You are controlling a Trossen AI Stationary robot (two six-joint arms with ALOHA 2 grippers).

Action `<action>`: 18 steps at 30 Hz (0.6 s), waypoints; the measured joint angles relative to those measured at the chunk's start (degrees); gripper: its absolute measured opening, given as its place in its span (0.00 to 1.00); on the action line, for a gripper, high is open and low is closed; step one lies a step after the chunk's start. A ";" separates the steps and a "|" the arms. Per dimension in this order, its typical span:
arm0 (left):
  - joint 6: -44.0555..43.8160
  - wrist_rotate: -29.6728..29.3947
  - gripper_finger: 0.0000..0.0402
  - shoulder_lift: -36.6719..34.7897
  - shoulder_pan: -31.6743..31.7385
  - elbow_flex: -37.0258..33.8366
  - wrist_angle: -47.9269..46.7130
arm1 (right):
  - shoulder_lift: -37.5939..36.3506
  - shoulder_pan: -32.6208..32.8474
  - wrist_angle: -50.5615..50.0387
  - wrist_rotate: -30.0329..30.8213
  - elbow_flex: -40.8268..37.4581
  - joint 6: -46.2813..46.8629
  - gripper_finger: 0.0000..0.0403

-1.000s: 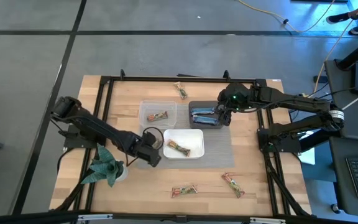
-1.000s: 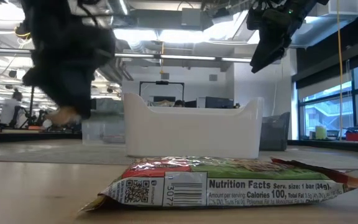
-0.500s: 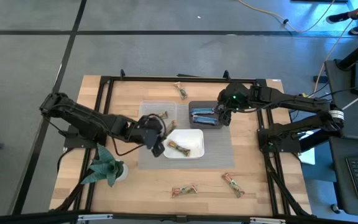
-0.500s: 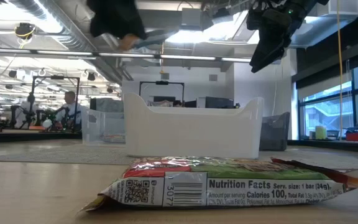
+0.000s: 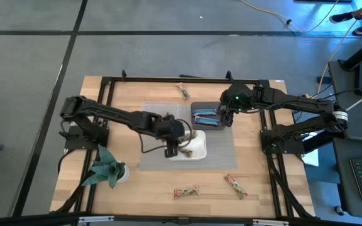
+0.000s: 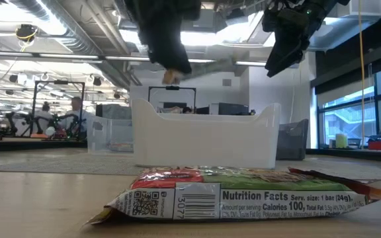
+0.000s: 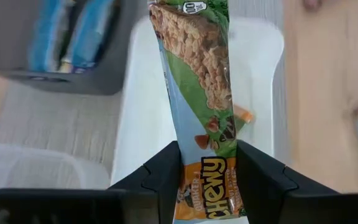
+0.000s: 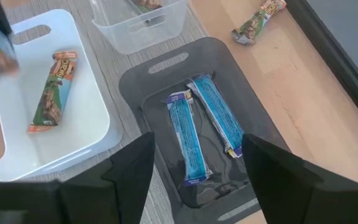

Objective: Pick and place Granola Bars by type
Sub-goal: Put the bottom yellow granola bar into the white bin

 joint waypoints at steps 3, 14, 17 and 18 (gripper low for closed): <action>3.35 1.09 0.33 3.02 0.24 0.08 0.11 | 0.00 0.00 0.11 0.00 0.00 0.11 0.61; 3.74 1.43 0.33 10.14 0.48 0.08 0.21 | 0.00 0.00 1.47 -0.07 0.00 0.07 0.61; 3.74 1.29 0.33 10.98 0.57 0.06 0.24 | 0.00 0.00 1.81 -0.06 0.00 -0.26 0.61; 3.74 1.27 0.33 11.27 0.66 0.06 0.59 | 0.00 0.00 1.81 -0.04 0.00 -0.17 0.61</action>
